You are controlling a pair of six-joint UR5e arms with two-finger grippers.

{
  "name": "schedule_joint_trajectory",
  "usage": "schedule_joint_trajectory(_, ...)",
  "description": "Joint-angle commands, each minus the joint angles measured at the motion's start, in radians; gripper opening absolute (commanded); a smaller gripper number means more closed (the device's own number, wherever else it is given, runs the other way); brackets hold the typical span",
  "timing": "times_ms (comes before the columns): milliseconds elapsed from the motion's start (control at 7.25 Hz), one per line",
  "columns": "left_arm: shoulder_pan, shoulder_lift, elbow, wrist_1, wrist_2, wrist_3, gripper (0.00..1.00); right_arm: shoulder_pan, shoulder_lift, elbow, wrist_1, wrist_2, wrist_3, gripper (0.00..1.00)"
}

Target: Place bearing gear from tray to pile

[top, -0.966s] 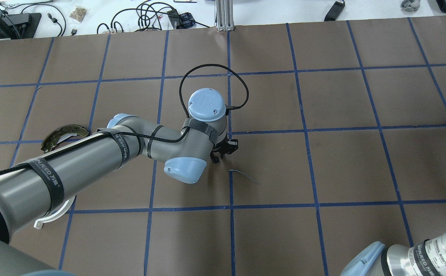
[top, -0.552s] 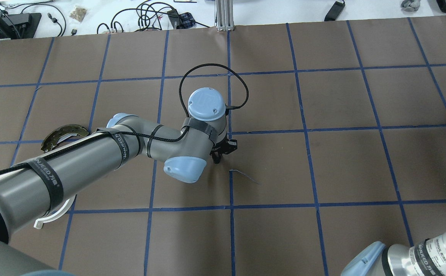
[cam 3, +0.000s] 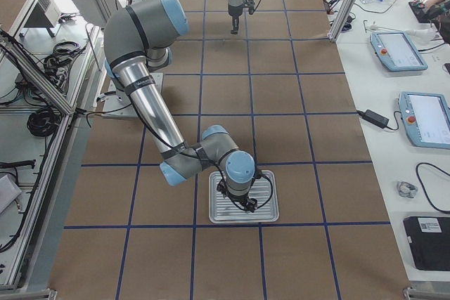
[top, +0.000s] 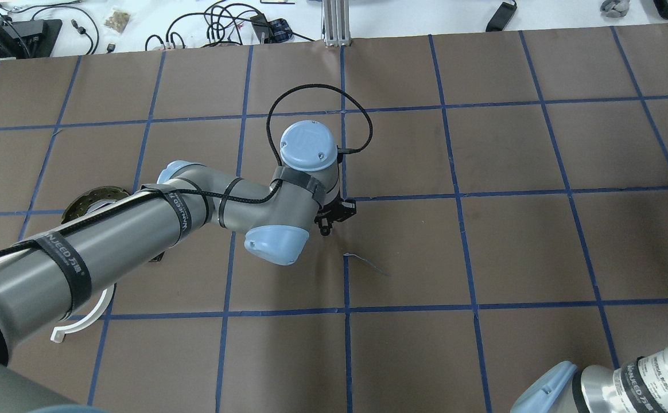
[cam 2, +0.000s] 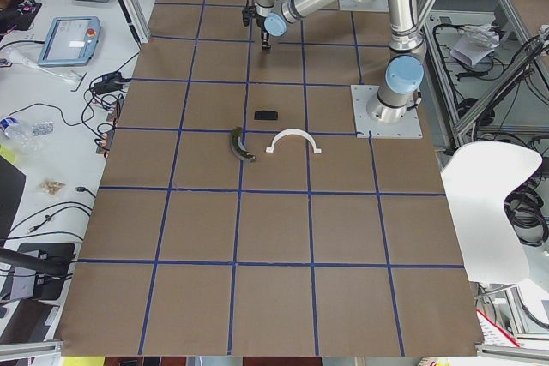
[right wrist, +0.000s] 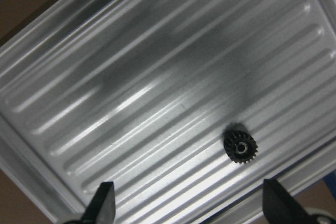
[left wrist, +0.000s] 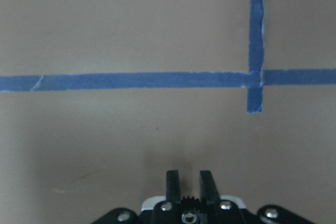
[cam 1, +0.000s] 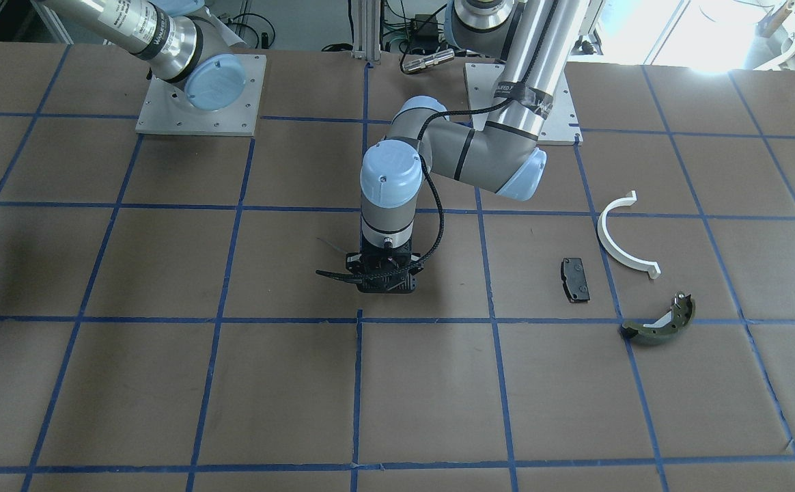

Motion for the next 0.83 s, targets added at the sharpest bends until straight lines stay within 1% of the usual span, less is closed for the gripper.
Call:
schedule_joint_trajectory(0,0.069,0.021,0.093,-0.139,-0.002,0.067,0.0,0.0,0.012,-0.001,0.0,0.001,-0.007,1.0)
schedule_joint_trajectory(138,0.129,0.041,0.156,-0.257,-0.002,0.165,0.0,0.0,0.014,-0.001,0.0,0.001,-0.007,1.0)
schedule_joint_trajectory(276,0.163,0.056,0.19,-0.336,0.001,0.231,0.0,0.0,0.017,-0.001,0.0,0.003,-0.01,1.0)
schedule_joint_trajectory(414,0.223,0.065,0.184,-0.355,0.083,0.366,0.0,0.0,0.026,-0.002,-0.002,0.003,-0.016,1.0)
schedule_joint_trajectory(552,0.296,0.071,0.184,-0.353,0.123,0.507,0.0,0.0,0.031,-0.001,-0.002,0.003,-0.016,1.0)
schedule_joint_trajectory(690,0.368,0.081,0.182,-0.358,0.124,0.651,0.0,0.0,0.029,-0.01,-0.025,0.004,-0.015,1.0)
